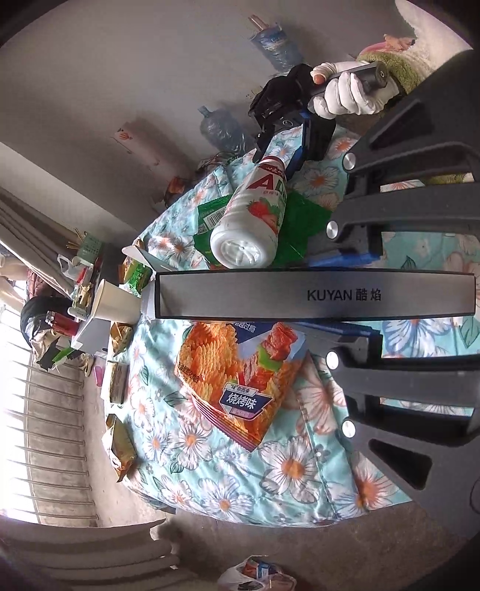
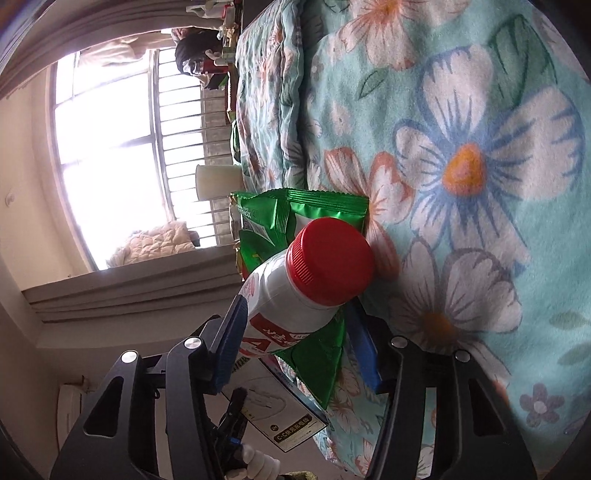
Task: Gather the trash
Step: 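Lift the white drink bottle with the right tool while the left tool carries the cable box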
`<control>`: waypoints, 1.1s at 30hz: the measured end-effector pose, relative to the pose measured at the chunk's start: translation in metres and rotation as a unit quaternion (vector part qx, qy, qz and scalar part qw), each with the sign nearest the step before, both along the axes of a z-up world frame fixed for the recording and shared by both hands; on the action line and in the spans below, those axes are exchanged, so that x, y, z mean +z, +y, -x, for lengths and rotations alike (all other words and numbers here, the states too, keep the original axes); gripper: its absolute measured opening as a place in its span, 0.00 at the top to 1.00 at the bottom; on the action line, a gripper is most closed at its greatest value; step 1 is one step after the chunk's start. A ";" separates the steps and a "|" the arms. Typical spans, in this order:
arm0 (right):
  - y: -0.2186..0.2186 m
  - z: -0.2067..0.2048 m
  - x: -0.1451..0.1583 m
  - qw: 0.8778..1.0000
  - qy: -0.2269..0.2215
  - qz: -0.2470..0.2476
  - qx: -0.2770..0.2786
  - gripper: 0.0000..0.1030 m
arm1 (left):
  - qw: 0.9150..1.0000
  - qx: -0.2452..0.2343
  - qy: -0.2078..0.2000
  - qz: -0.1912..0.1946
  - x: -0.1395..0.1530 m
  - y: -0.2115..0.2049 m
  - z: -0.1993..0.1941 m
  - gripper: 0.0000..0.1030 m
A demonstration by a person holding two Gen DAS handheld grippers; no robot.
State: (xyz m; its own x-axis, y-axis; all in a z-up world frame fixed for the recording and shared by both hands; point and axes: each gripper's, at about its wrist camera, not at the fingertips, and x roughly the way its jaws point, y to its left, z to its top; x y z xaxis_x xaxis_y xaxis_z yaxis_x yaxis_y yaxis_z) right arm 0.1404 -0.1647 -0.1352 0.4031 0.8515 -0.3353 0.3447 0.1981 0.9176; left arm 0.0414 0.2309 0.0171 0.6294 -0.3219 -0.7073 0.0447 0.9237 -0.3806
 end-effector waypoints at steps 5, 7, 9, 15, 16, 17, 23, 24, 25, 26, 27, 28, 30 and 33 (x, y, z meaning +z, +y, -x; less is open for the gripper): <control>-0.006 -0.003 -0.008 0.999 0.016 -0.032 -0.023 0.52 | 1.000 -0.002 -0.023 0.007 0.011 -0.004 0.015 0.79; -0.006 -0.006 -0.009 0.999 0.021 -0.037 -0.030 0.52 | 1.000 -0.003 -0.027 0.009 0.015 -0.008 0.019 0.79; -0.006 -0.008 -0.008 0.999 0.017 -0.034 -0.035 0.53 | 0.999 -0.006 -0.034 0.011 0.018 -0.011 0.023 0.79; -0.010 -0.002 0.012 0.999 -0.028 -0.027 -0.031 0.60 | 0.999 -0.006 -0.045 0.006 0.027 -0.017 0.031 0.79; -0.013 0.001 0.017 0.998 -0.037 -0.034 -0.026 0.61 | 0.999 -0.005 -0.045 0.004 0.029 -0.016 0.032 0.79; -0.018 0.004 0.023 0.998 -0.049 -0.037 -0.023 0.61 | 0.999 -0.004 -0.045 0.002 0.030 -0.016 0.032 0.79; -0.049 0.020 0.061 0.993 -0.114 -0.025 0.018 0.67 | 0.999 -0.011 -0.048 0.012 0.035 -0.021 0.029 0.79; -0.055 0.024 0.067 0.992 -0.122 -0.020 0.027 0.69 | 0.999 -0.015 -0.048 0.013 0.035 -0.024 0.029 0.79; -0.060 0.027 0.072 0.990 -0.131 -0.014 0.041 0.72 | 0.999 -0.020 -0.049 0.015 0.035 -0.027 0.028 0.79; -0.065 0.031 0.076 0.989 -0.134 -0.011 0.055 0.76 | 0.998 -0.026 -0.048 0.016 0.035 -0.030 0.027 0.79; -0.069 0.033 0.077 0.989 -0.135 -0.012 0.066 0.92 | 0.998 -0.031 -0.048 0.017 0.035 -0.034 0.026 0.79; -0.075 0.037 0.079 0.988 -0.137 -0.008 0.075 0.92 | 0.998 -0.037 -0.047 0.019 0.034 -0.038 0.024 0.79; -0.092 0.041 0.077 0.989 -0.130 0.027 0.071 0.92 | 0.998 -0.048 -0.043 0.024 0.030 -0.045 0.020 0.79; -0.111 0.041 0.064 0.991 -0.106 0.063 0.046 0.91 | 0.997 -0.059 -0.035 0.031 0.023 -0.055 0.012 0.79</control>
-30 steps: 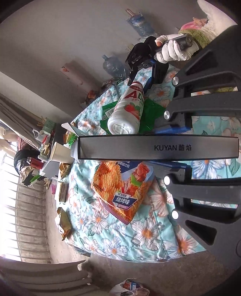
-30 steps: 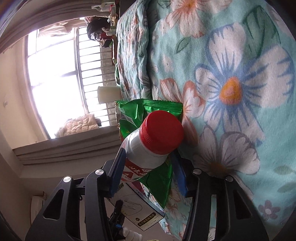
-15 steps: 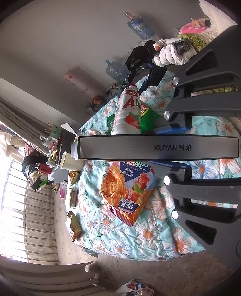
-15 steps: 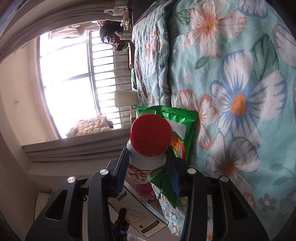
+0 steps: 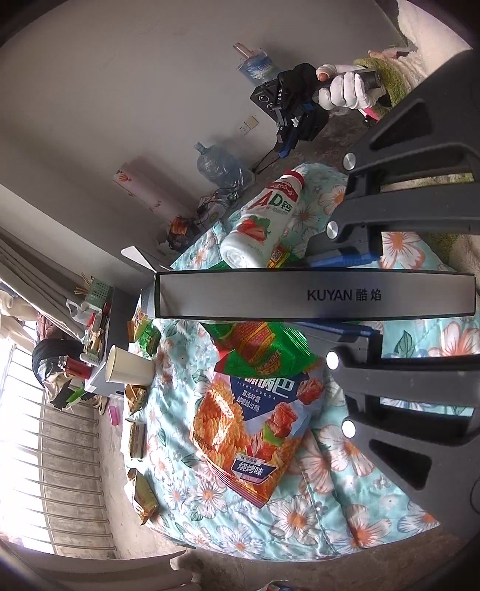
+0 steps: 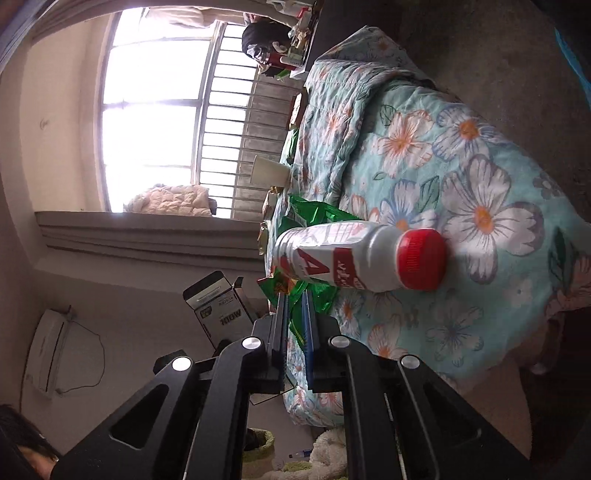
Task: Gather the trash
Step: 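Lift the white drink bottle with the right tool while the left tool carries the cable box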
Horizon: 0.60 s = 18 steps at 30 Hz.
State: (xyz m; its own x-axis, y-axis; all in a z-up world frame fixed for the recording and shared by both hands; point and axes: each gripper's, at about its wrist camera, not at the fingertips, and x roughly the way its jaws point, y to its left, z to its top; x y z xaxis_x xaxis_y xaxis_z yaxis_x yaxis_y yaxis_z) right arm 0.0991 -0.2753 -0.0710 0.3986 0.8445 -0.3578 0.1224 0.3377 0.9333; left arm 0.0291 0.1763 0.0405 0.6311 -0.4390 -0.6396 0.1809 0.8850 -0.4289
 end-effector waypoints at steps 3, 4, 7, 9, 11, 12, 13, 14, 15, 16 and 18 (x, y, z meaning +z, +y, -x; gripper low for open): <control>-0.001 -0.002 -0.005 0.999 0.003 0.048 -0.015 0.90 | 1.000 -0.006 0.007 0.010 -0.005 -0.006 -0.005 0.79; 0.003 -0.003 -0.004 0.998 -0.002 0.062 -0.012 0.89 | 1.000 -0.007 0.008 0.011 -0.006 -0.007 -0.005 0.79; 0.012 0.000 0.007 0.992 -0.033 0.119 0.002 0.88 | 1.000 -0.007 0.008 0.012 -0.006 -0.008 -0.005 0.79; 0.027 -0.005 0.027 0.980 -0.075 0.185 0.016 0.78 | 1.000 -0.005 0.008 0.011 -0.007 -0.008 -0.005 0.79; 0.043 -0.006 0.049 0.956 -0.132 0.257 0.039 0.61 | 1.000 -0.001 0.012 0.012 -0.009 -0.005 -0.006 0.79; 0.055 -0.008 0.059 0.941 -0.163 0.290 0.057 0.51 | 1.000 0.001 0.014 0.014 -0.011 -0.002 -0.005 0.79; 0.069 -0.009 0.068 0.926 -0.191 0.314 0.082 0.42 | 1.000 0.004 0.016 0.015 -0.013 0.000 -0.006 0.79; 0.082 -0.011 0.074 0.911 -0.217 0.330 0.116 0.37 | 1.000 0.006 0.019 0.016 -0.014 0.002 -0.006 0.79; 0.096 -0.014 0.078 0.894 -0.240 0.350 0.143 0.33 | 1.000 0.009 0.020 0.018 -0.015 0.004 -0.005 0.79; 0.109 -0.016 0.080 0.874 -0.259 0.379 0.161 0.32 | 1.000 0.011 0.022 0.019 -0.016 0.006 -0.005 0.79; 0.138 -0.021 0.080 0.828 -0.287 0.436 0.207 0.29 | 0.999 0.015 0.024 0.022 -0.017 0.009 -0.005 0.79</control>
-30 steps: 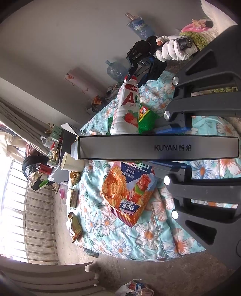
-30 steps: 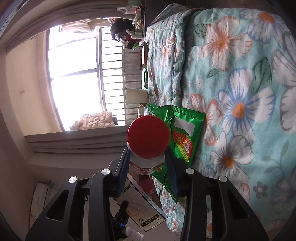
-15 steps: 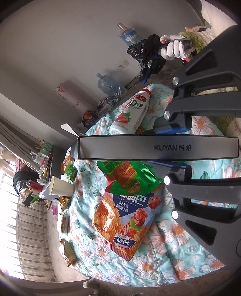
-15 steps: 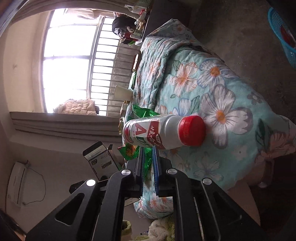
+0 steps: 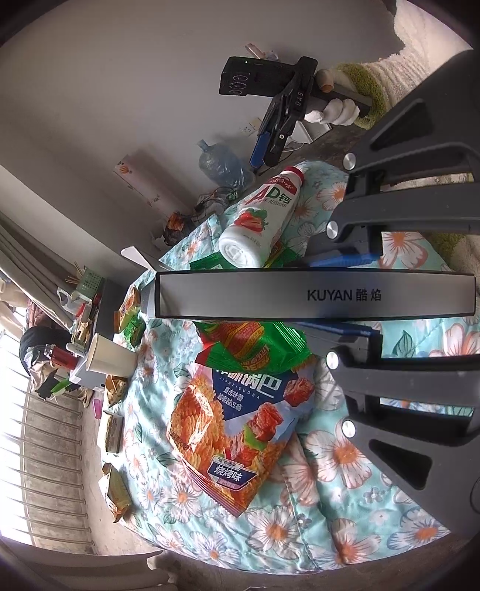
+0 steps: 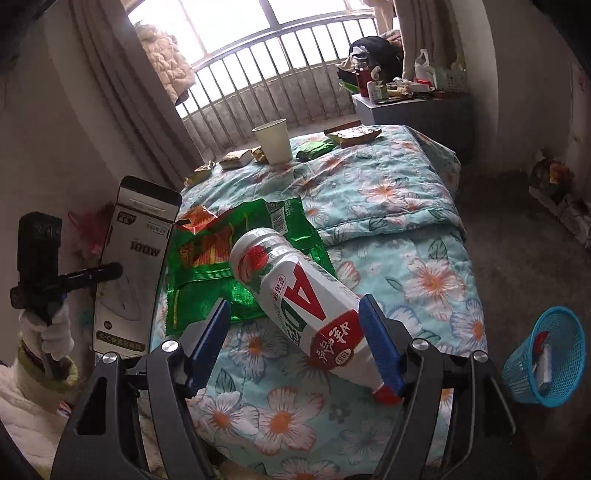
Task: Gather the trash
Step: 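Lift the white drink bottle with the right tool while the left tool carries the cable box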
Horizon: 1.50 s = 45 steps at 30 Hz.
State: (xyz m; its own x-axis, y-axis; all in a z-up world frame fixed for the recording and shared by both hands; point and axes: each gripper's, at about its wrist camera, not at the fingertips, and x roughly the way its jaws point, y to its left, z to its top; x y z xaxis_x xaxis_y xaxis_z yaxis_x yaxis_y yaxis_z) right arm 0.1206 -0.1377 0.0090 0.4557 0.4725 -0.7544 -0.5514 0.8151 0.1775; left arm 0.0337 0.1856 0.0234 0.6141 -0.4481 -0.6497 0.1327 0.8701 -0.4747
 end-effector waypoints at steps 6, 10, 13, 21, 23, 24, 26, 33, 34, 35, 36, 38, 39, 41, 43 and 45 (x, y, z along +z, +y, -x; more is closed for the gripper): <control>0.057 -0.016 -0.036 0.983 -0.022 0.166 0.075 0.28 | 1.000 0.009 0.000 -0.004 0.000 0.008 0.002 0.79; 0.060 -0.020 -0.044 0.983 -0.013 0.171 0.064 0.28 | 1.000 0.013 0.001 -0.006 0.002 0.011 0.003 0.79; 0.051 -0.019 -0.036 0.989 0.002 0.145 0.039 0.29 | 1.000 0.015 0.000 -0.007 0.003 0.011 0.003 0.79; -0.034 -0.021 -0.015 0.985 0.114 -0.078 -0.103 0.30 | 1.000 0.013 -0.003 -0.004 0.002 0.006 -0.002 0.79; -0.057 -0.014 -0.017 0.974 0.124 -0.135 -0.135 0.30 | 1.000 0.014 -0.006 -0.003 0.003 0.005 -0.002 0.79; -0.067 -0.010 -0.018 0.968 0.127 -0.157 -0.151 0.30 | 1.000 0.015 -0.009 -0.003 0.004 0.004 -0.001 0.79; -0.084 -0.001 -0.022 0.956 0.130 -0.198 -0.175 0.30 | 1.000 0.014 -0.016 -0.003 0.008 0.002 0.000 0.79; -0.107 0.021 -0.034 0.925 0.134 -0.286 -0.211 0.30 | 0.999 0.006 -0.053 -0.002 0.033 -0.009 0.008 0.79; -0.107 0.022 -0.035 0.923 0.134 -0.291 -0.211 0.30 | 0.998 0.004 -0.059 0.000 0.036 -0.011 0.008 0.79; -0.108 0.023 -0.034 0.922 0.133 -0.295 -0.212 0.30 | 0.998 0.001 -0.063 0.002 0.039 -0.014 0.009 0.79; -0.108 0.024 -0.032 0.921 0.131 -0.298 -0.212 0.30 | 0.998 -0.001 -0.068 0.004 0.042 -0.017 0.009 0.79; -0.109 0.025 -0.029 0.921 0.127 -0.305 -0.208 0.30 | 0.997 -0.005 -0.076 0.007 0.047 -0.023 0.009 0.79; -0.110 0.024 -0.027 0.921 0.126 -0.307 -0.206 0.30 | 0.997 -0.008 -0.080 0.009 0.049 -0.025 0.008 0.79; -0.109 0.025 -0.025 0.920 0.124 -0.311 -0.205 0.30 | 0.996 -0.012 -0.085 0.012 0.051 -0.032 0.007 0.79; -0.111 0.026 -0.024 0.919 0.122 -0.313 -0.205 0.30 | 0.996 -0.016 -0.089 0.012 0.052 -0.038 0.005 0.79; -0.112 0.027 -0.024 0.918 0.121 -0.317 -0.205 0.30 | 0.996 -0.020 -0.091 0.010 0.052 -0.044 0.002 0.79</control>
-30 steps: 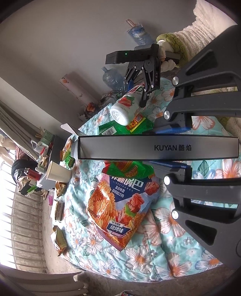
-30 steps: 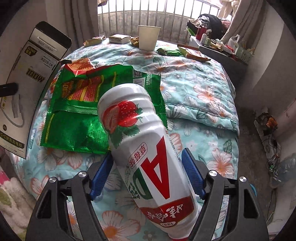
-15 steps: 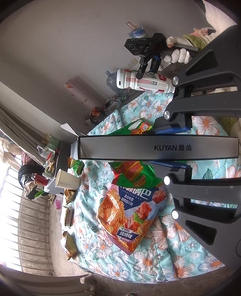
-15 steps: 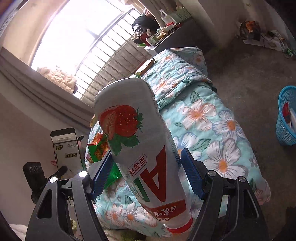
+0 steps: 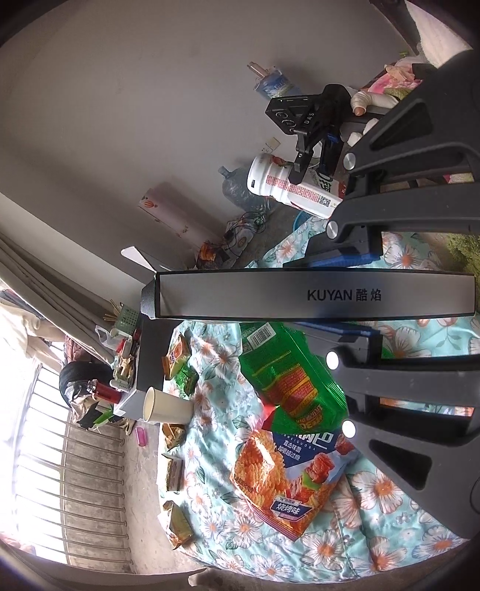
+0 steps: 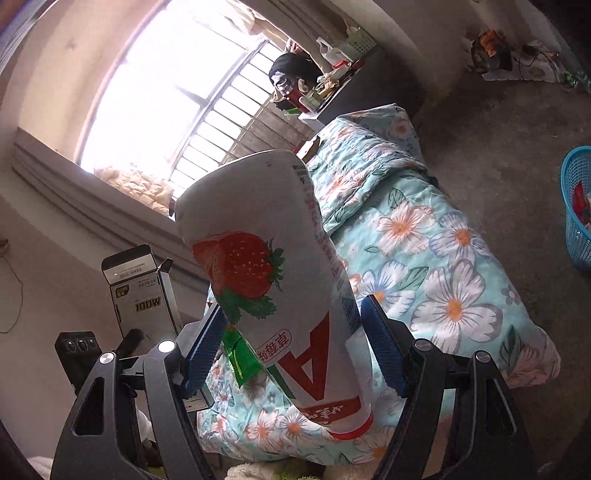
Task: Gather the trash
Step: 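Lift the white drink bottle with the right tool while the left tool carries the cable box, then carry the box and bottle over the blue wastebasket and open both tools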
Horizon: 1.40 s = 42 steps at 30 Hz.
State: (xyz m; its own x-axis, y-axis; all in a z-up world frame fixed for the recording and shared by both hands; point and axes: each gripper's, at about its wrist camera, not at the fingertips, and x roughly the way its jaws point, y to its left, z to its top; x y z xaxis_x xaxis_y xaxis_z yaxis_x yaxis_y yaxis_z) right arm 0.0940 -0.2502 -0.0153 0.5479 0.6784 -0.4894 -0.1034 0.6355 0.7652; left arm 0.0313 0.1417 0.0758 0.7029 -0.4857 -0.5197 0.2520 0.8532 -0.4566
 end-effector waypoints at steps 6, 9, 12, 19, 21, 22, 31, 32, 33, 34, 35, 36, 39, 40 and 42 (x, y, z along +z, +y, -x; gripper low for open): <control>-0.009 0.002 0.000 1.000 -0.005 -0.012 -0.007 0.30 | 1.000 -0.014 -0.002 -0.005 0.001 -0.018 -0.011 0.79; -0.015 0.003 0.000 1.000 -0.006 -0.023 -0.011 0.30 | 1.000 -0.022 -0.003 -0.006 0.001 -0.027 -0.019 0.79; -0.024 0.005 -0.002 0.999 -0.007 -0.031 -0.019 0.30 | 0.999 -0.034 -0.005 -0.010 0.000 -0.041 -0.028 0.79; -0.057 0.010 -0.002 0.998 -0.019 -0.046 -0.050 0.31 | 0.996 -0.077 -0.006 -0.032 -0.001 -0.090 -0.059 0.79; -0.073 0.013 0.000 0.996 -0.025 -0.048 -0.065 0.31 | 0.995 -0.096 -0.007 -0.037 0.000 -0.111 -0.070 0.79; -0.082 0.014 0.001 0.996 -0.028 -0.046 -0.075 0.31 | 0.994 -0.106 -0.009 -0.041 0.001 -0.122 -0.076 0.79; -0.196 0.025 0.013 0.974 -0.046 0.023 -0.222 0.31 | 0.973 -0.223 -0.016 -0.058 0.001 -0.278 -0.151 0.79; -0.211 0.025 0.013 0.967 -0.045 0.041 -0.246 0.31 | 0.970 -0.236 -0.014 -0.060 -0.002 -0.300 -0.161 0.79; -0.224 0.023 0.011 0.960 -0.042 0.059 -0.271 0.31 | 0.967 -0.245 -0.012 -0.062 -0.006 -0.322 -0.171 0.79; -0.238 0.021 0.006 0.952 -0.036 0.075 -0.293 0.31 | 0.965 -0.254 -0.011 -0.066 -0.011 -0.344 -0.180 0.79; -0.252 0.018 0.000 0.946 -0.028 0.085 -0.312 0.31 | 0.961 -0.266 -0.011 -0.073 -0.018 -0.367 -0.189 0.79; -0.265 0.014 -0.007 0.940 -0.019 0.088 -0.328 0.31 | 0.958 -0.275 -0.010 -0.081 -0.026 -0.389 -0.197 0.79; -0.301 -0.002 -0.033 0.926 0.010 0.096 -0.365 0.31 | 0.948 -0.302 0.001 -0.099 -0.053 -0.450 -0.221 0.79; -0.311 -0.007 -0.042 0.921 0.019 0.101 -0.375 0.31 | 0.946 -0.308 0.003 -0.104 -0.062 -0.469 -0.228 0.79; -0.329 -0.021 -0.061 0.915 0.033 0.111 -0.387 0.30 | 0.941 -0.320 0.009 -0.111 -0.080 -0.502 -0.242 0.79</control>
State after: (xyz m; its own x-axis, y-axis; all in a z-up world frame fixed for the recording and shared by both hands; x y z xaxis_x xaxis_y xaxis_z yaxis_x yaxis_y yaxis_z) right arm 0.1148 -0.5788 -0.0761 0.7859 -0.0195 -0.6180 0.4849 0.6395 0.5966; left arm 0.2733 -0.3604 -0.0041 0.2931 -0.6842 -0.6677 0.7406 0.6042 -0.2940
